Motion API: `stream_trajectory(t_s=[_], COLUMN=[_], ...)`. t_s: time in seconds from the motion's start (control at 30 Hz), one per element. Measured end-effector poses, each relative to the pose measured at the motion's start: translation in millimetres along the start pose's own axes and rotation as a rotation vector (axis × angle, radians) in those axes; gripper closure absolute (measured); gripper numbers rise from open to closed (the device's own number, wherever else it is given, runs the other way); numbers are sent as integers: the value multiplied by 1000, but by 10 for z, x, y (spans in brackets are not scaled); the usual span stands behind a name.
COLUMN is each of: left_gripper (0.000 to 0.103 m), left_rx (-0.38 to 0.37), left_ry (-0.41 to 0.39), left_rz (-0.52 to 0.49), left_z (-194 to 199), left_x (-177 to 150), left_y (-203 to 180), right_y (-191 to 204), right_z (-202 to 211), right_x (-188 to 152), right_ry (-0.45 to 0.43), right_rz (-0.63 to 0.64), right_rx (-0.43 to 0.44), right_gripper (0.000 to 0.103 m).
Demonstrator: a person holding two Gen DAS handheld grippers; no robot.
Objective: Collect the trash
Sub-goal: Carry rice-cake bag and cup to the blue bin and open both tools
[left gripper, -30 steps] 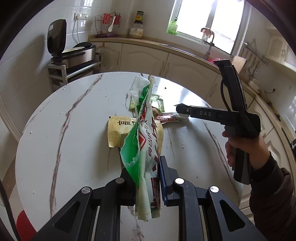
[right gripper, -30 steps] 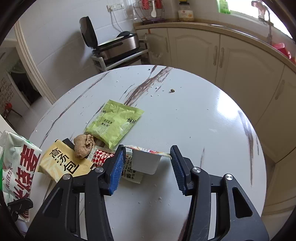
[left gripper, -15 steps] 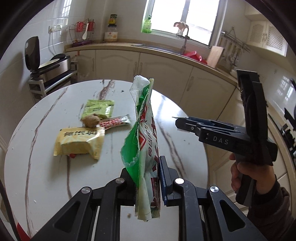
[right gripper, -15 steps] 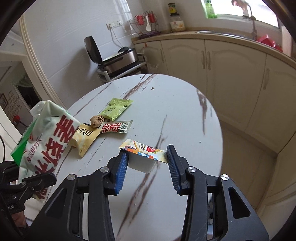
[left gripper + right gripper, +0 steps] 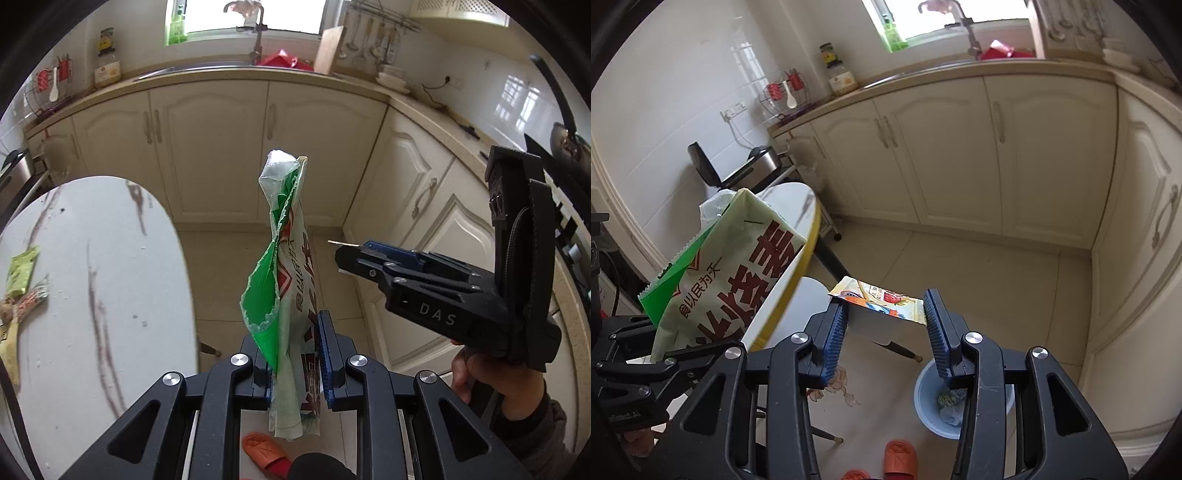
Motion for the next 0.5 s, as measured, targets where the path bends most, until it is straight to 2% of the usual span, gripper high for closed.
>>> stream_trajectory(t_s=[0.17, 0.33, 0.5], left_gripper=[87, 87, 83], left_rx=[-10, -8, 20], left_ry=[99, 197, 248], left_rz=[-30, -38, -56], left_z=[-649, -1251, -1802], left_x=[146, 214, 319], left_y=[-132, -118, -160], right_y=[-440, -791, -1033], right_z=[-340, -549, -624], right_x=[-135, -260, -366], right_ry=[51, 86, 106], right_rz=[-76, -134, -177], right_rx=[-17, -68, -120], right_gripper=[57, 43, 40])
Point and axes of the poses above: each gripper's, at about its wrist camera, not at the fingertips, and z roughly against the way its jaws point, y to its left, x to its top, the point moved 1 cm from there along -z, roughly the way its jaws point, and after that the axes turned 3 degrees about -z, right-handed, at the moved point
